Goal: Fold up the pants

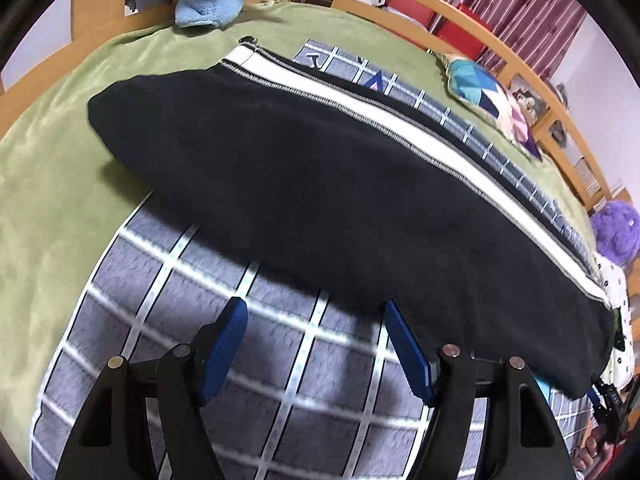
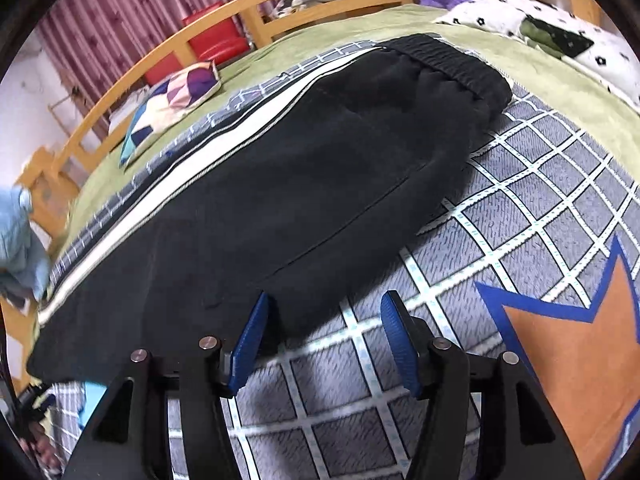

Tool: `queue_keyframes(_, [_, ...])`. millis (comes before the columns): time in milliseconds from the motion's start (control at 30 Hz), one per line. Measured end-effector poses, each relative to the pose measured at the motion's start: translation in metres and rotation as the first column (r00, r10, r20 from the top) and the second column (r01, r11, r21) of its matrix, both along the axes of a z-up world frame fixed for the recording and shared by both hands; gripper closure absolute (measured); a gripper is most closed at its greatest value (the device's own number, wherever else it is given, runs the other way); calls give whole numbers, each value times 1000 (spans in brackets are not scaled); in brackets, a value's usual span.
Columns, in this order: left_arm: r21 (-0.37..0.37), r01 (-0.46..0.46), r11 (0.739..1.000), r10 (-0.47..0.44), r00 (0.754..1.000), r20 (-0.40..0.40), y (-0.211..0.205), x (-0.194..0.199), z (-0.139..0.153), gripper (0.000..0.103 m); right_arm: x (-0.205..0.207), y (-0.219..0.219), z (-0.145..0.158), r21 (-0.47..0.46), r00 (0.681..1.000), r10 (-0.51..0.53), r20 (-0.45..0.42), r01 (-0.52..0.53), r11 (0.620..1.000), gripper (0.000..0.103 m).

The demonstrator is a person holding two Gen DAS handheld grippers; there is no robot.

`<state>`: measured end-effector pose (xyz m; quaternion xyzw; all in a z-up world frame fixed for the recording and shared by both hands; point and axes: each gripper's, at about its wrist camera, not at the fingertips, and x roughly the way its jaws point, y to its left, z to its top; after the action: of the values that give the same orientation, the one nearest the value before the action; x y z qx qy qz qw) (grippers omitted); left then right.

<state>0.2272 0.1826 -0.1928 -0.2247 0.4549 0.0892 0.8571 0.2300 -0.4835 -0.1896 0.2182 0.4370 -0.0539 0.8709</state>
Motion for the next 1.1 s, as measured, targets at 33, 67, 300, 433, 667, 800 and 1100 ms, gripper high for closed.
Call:
queue_keyframes(33, [-8,3,1000,-3,1000,6,1,3,0,33,4,-1,0,6,1000,-3,3,3,1000,45])
queue_keyframes(67, [-24,3,1000,-3,1000,15,4,8,-2,33,8,-2,0,8,1000,-6,4,6,1000,45])
queue_keyframes(300, [-134,-49,990,60,995,76,23,34,-8,30,46,-9,-11,20,998,-52,27,51,998,39])
queue_keyframes(433, [-159,-68,985,83,992,90,23,51,-10,26,72,-7,-13,9,998,-60,26,60,998,33])
queue_keyframes(667, [-58,-93,994,96,994,52,18,66,5,89,89,-22,-8,59,990,-132,46,130,990,88])
queue_keyframes(800, [-109,-75,991,87,990,108,21,50,41,91,74,-20,25,76,986,-134,104,126,989,91])
queue_keyframes(1100, [-44,-7,999,13,993,122,20,-67,82,91,-33,-6,89,-43,991,-30,130,36,998,91])
